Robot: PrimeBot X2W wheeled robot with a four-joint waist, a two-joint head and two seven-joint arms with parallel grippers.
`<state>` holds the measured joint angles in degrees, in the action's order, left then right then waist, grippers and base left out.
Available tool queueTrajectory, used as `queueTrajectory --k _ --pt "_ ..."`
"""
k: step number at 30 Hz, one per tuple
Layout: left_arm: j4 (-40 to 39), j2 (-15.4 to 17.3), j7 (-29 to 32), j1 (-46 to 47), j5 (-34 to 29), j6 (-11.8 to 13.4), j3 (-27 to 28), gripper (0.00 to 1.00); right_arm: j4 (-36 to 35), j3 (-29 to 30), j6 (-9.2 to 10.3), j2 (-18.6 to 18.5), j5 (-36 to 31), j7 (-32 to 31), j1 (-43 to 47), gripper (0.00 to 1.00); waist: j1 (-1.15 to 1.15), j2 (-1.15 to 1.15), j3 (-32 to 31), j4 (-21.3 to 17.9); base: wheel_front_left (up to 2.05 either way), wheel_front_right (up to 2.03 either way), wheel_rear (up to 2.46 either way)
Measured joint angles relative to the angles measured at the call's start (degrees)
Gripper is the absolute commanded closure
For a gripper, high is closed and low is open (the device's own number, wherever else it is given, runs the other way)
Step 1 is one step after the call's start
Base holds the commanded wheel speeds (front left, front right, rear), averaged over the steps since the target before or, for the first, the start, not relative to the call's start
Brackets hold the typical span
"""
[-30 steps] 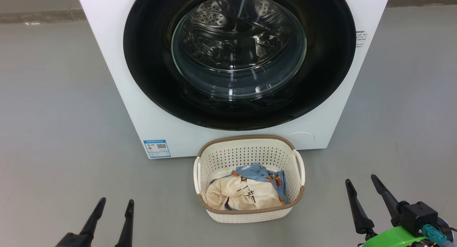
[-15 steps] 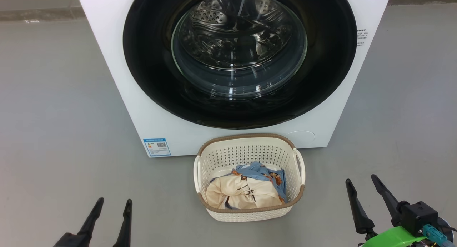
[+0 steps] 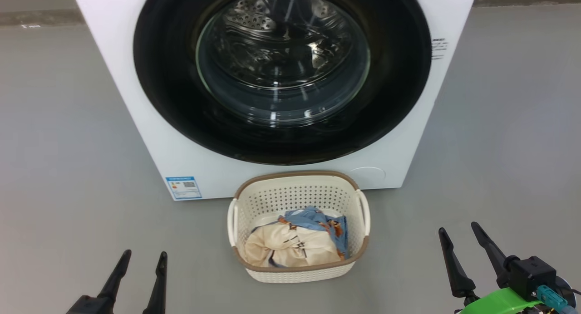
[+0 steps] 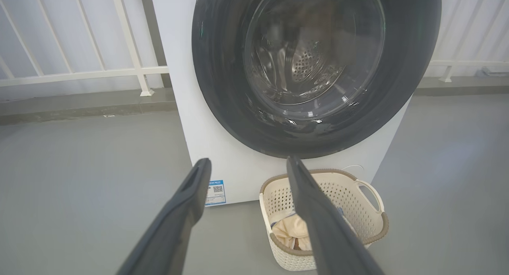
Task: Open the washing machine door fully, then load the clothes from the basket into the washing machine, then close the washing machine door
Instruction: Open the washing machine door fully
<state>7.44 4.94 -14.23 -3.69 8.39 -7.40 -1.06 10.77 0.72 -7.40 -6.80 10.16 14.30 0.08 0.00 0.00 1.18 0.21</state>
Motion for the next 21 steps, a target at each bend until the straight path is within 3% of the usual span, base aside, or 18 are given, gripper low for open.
queueTrajectory --k 12,21 --pt "-0.5 -0.4 0.0 0.0 0.6 0.0 1.1 0.00 0.0 -0.1 0.00 0.0 0.0 0.0 0.0 0.00 0.00 0.00 0.2 -0.2 1.15 1.15 -2.29" --pt "-0.6 -0.5 -0.2 0.0 0.6 0.0 1.4 0.00 0.0 -0.2 0.00 0.0 0.1 0.0 0.0 0.00 0.00 0.00 0.5 -0.5 0.48 0.48 -0.96"
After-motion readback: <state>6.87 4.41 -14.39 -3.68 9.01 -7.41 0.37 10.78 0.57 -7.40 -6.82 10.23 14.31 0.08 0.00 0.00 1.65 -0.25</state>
